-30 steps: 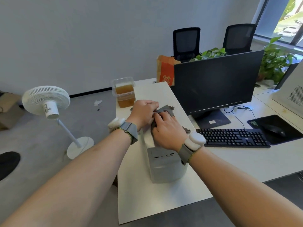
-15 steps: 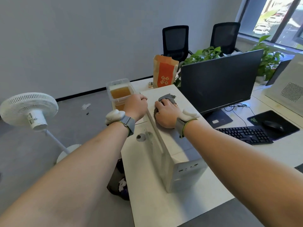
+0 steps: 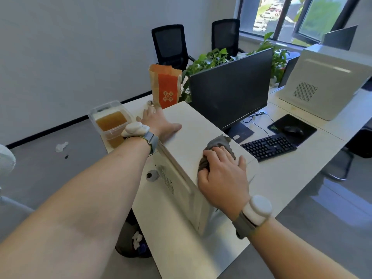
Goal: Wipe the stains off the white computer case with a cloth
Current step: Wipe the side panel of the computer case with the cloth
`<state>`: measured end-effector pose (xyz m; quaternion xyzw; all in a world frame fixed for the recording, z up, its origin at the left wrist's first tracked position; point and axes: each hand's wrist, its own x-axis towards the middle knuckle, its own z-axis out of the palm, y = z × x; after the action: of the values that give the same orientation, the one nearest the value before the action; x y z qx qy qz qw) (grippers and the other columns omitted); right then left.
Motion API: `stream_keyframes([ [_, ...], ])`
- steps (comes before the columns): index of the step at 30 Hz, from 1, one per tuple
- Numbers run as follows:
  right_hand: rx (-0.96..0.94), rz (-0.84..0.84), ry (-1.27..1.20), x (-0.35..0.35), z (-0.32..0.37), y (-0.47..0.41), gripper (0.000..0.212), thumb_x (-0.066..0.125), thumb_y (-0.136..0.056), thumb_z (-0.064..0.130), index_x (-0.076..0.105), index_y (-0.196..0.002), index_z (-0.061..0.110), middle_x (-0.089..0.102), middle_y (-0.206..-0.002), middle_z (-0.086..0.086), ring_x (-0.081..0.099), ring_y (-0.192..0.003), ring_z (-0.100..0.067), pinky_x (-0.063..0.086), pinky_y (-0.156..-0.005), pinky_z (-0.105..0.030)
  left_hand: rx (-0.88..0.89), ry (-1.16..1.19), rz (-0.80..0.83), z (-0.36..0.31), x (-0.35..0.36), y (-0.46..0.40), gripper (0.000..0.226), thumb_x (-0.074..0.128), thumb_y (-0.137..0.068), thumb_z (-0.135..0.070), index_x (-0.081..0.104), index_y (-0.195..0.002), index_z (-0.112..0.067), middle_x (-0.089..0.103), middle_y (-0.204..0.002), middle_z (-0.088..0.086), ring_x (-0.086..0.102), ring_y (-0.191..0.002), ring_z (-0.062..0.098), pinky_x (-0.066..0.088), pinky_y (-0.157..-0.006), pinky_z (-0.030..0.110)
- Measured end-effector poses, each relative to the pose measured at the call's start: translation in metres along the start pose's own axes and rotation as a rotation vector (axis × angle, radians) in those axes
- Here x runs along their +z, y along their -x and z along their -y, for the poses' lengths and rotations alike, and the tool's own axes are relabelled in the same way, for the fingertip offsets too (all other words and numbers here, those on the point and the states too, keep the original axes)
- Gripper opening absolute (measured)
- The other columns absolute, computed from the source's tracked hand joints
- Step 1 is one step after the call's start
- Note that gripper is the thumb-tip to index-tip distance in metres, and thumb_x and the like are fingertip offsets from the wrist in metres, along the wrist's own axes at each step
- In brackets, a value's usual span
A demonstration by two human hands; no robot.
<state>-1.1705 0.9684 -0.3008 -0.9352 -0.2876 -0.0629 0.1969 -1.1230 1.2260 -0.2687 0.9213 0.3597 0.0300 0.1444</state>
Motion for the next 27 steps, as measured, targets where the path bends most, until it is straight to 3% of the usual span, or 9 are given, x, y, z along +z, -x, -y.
stream_keyframes([
  [4,0.019,-0.018,-0.005,0.003,0.000,0.001,0.048,0.038,-0.086,0.040,0.060,-0.127,0.031,0.059,-0.135,0.012,0.042,-0.143,-0.018,0.021,-0.118,-0.064,0.013,0.042,0.098,0.003,-0.003,-0.016,0.120,0.058,-0.040,-0.086,0.046,-0.140,-0.019,0.046,-0.144,0.014,0.037,-0.136,0.036,0.034,-0.112,0.057],
  [9,-0.022,-0.003,-0.032,-0.002,-0.012,-0.005,0.048,0.039,-0.086,0.040,0.060,-0.128,0.032,0.058,-0.134,0.015,0.045,-0.139,-0.016,0.021,-0.118,-0.061,0.058,-0.071,0.083,0.000,-0.008,-0.012,0.101,0.061,-0.061,-0.089,0.051,-0.136,-0.021,0.057,-0.134,0.011,0.052,-0.122,0.035,0.044,-0.098,0.046],
  [12,-0.070,0.047,-0.052,-0.012,-0.038,-0.015,0.048,0.040,-0.086,0.040,0.060,-0.130,0.035,0.056,-0.137,0.017,0.046,-0.137,-0.013,0.022,-0.118,-0.057,0.037,-0.100,0.085,-0.004,-0.009,-0.003,0.105,0.058,-0.059,-0.095,0.051,-0.137,-0.025,0.061,-0.129,0.007,0.057,-0.115,0.032,0.043,-0.081,0.039],
  [16,-0.201,0.150,-0.072,-0.028,-0.080,-0.038,0.050,0.038,-0.086,0.041,0.057,-0.133,0.039,0.052,-0.143,0.019,0.047,-0.133,-0.011,0.027,-0.115,-0.052,-0.008,-0.162,0.096,-0.010,-0.009,0.016,0.099,0.054,-0.057,-0.098,0.060,-0.121,-0.023,0.068,-0.110,0.002,0.063,-0.095,0.027,0.053,-0.082,0.038],
  [20,-0.333,0.256,-0.033,-0.037,-0.108,-0.067,0.056,0.030,-0.086,0.044,0.052,-0.138,0.040,0.048,-0.149,0.017,0.046,-0.132,-0.011,0.032,-0.110,-0.042,-0.079,-0.233,0.145,-0.018,-0.015,0.041,0.084,0.057,-0.071,-0.090,0.060,-0.114,-0.018,0.064,-0.103,0.002,0.062,-0.089,0.025,0.051,-0.077,0.034],
  [27,-0.579,0.348,-0.025,-0.044,-0.136,-0.113,0.048,0.035,-0.098,0.037,0.048,-0.144,0.033,0.051,-0.149,0.009,0.046,-0.133,-0.016,0.032,-0.118,-0.040,-0.233,-0.319,0.168,-0.026,-0.018,0.085,0.089,0.056,-0.078,-0.085,0.058,-0.132,-0.015,0.064,-0.131,0.008,0.057,-0.096,0.026,0.044,-0.082,0.034],
])
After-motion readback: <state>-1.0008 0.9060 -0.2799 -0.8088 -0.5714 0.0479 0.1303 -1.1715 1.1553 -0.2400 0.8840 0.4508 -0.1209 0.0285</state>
